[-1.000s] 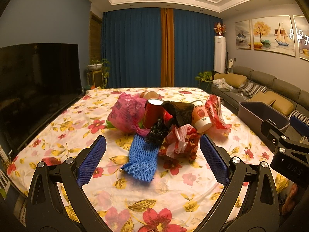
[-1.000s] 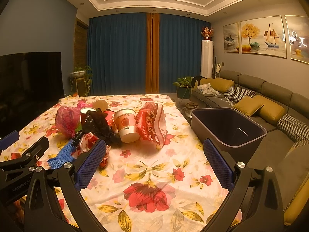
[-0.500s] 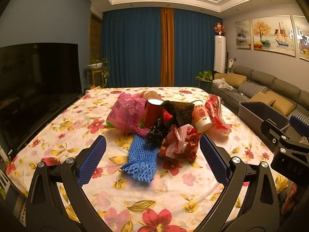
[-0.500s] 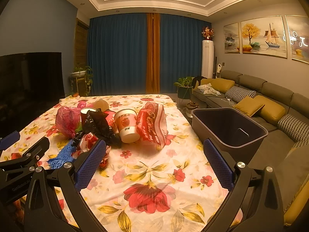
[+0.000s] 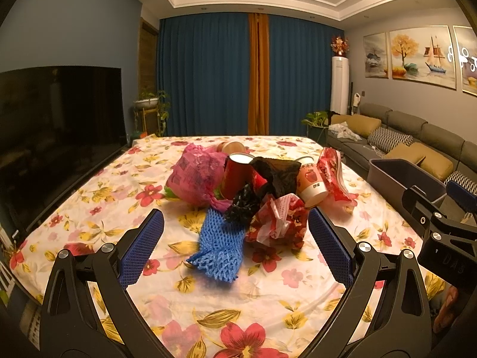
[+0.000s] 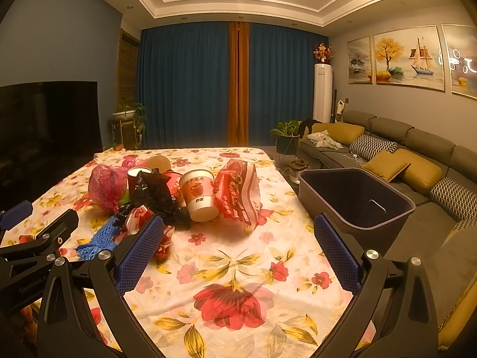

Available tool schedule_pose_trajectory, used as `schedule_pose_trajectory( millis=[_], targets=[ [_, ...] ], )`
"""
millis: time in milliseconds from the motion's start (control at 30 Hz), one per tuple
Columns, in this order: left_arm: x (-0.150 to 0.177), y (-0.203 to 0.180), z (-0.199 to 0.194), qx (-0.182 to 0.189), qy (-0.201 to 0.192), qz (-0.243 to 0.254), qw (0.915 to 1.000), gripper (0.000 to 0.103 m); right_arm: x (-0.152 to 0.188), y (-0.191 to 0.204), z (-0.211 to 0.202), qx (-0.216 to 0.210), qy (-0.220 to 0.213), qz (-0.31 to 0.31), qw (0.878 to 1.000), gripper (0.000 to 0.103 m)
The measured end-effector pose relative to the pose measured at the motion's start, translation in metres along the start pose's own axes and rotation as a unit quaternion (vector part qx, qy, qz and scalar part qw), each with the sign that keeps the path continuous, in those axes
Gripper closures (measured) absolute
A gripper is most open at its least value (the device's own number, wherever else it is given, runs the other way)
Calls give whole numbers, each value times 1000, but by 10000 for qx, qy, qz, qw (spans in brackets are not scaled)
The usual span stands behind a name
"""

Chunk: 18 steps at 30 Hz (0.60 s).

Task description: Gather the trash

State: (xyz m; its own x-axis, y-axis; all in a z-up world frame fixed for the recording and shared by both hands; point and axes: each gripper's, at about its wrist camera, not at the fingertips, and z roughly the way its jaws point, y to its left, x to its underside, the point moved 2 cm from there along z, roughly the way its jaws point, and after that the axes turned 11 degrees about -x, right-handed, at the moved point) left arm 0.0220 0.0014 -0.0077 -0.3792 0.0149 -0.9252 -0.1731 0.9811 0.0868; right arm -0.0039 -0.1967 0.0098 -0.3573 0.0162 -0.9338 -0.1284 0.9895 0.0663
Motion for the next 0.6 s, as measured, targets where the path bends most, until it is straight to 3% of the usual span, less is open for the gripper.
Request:
schedule_pose_trajectory(
  millis=[600],
  targets=[
    [0, 1, 6, -3, 17, -18, 10000, 7, 1, 3, 9, -149, -9, 68, 9999, 5]
  ],
)
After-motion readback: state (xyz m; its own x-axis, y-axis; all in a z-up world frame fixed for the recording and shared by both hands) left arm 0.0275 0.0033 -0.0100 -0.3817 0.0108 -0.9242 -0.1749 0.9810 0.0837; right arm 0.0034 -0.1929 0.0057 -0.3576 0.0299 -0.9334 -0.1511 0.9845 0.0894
